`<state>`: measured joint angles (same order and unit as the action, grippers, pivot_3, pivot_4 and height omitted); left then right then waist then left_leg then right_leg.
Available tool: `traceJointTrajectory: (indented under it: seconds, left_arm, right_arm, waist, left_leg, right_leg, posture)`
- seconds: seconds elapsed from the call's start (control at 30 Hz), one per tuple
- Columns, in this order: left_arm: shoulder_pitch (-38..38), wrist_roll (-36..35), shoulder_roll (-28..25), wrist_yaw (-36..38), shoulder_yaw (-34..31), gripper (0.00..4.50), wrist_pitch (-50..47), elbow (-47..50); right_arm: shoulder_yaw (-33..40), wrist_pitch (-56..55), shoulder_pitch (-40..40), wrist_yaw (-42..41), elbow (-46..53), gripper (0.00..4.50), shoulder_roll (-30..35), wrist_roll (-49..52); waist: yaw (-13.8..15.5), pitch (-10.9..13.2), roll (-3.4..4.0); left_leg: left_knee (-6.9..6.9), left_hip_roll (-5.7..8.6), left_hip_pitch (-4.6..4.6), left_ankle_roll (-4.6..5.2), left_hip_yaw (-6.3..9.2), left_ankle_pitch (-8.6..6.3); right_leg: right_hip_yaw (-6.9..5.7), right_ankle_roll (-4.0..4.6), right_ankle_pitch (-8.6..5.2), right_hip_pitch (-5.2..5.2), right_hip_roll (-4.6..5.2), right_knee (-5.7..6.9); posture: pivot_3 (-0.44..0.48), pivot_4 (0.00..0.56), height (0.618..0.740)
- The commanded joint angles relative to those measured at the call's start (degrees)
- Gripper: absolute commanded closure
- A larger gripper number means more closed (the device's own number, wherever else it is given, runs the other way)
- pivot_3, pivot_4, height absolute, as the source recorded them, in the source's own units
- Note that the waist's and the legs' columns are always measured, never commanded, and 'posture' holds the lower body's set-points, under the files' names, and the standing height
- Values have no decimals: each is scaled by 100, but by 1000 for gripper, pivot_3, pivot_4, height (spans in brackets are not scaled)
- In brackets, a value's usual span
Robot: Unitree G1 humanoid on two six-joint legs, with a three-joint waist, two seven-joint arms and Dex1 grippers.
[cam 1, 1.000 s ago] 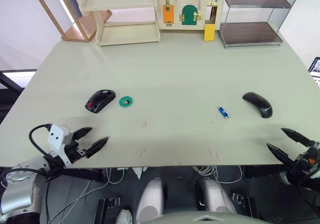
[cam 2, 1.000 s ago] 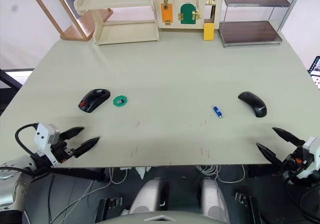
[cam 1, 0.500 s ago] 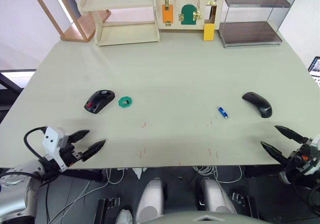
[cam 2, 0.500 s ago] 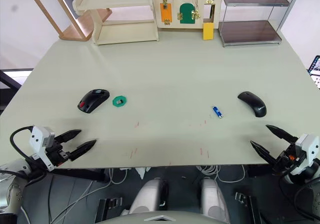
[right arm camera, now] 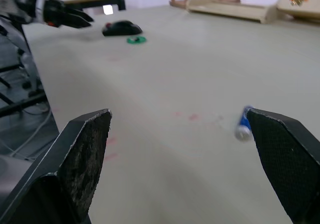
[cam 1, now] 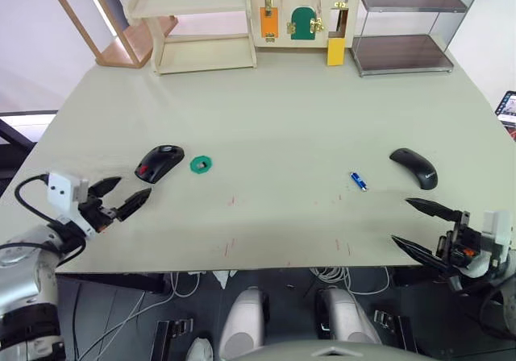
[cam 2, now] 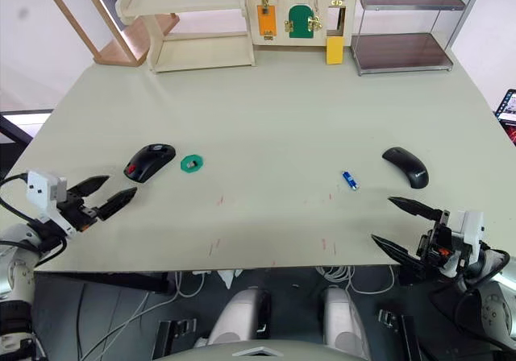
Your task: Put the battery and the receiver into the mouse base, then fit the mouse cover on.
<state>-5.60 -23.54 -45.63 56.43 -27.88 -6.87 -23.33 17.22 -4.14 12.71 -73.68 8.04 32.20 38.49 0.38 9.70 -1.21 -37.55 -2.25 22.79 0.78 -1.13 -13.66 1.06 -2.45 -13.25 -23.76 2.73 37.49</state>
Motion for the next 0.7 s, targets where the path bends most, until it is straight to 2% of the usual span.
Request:
traceJointTrajectory:
  seconds: [0.03, 0.27, 0.53, 0.7]
  left_arm:
    - [-546, 199, -204, 51, 214, 93, 244, -475]
    - [-1561, 671, -431, 185, 795, 93, 475, -1348]
    - [-2444, 1118, -441, 321, 1376, 93, 636, -2145]
    - [-3080, 1509, -434, 336, 1736, 93, 864, -3008]
  right_arm:
    - [-110, 146, -74, -122, 390, 0, -29, 324]
    - [-260, 60, -92, -348, 353, 0, -121, 330]
    - [-260, 16, -129, -381, 260, 0, -191, 296]
    - [-226, -53, -126, -408, 214, 0, -206, 270]
  waist:
    - [35, 1, -3]
    - [37, 2, -19]
    - [29, 4, -23]
    - [33, 4, -28]
  left_leg:
    - [0, 1, 0, 0, 0, 0]
    - [0, 3, 1, 0, 2, 1]
    - [0, 4, -1, -1, 3, 1]
    - [0, 4, -1, -1, 3, 1]
  right_leg:
    - [0, 0, 0, 0, 0, 1]
    - [-3, 0, 2, 2, -4, 1]
    - [-3, -2, 3, 2, -9, 8]
    - [-3, -5, 4, 2, -11, 9]
  posture:
    - [0, 150, 740]
    - [0, 150, 740]
    - [0, 150, 740]
    - [0, 150, 740]
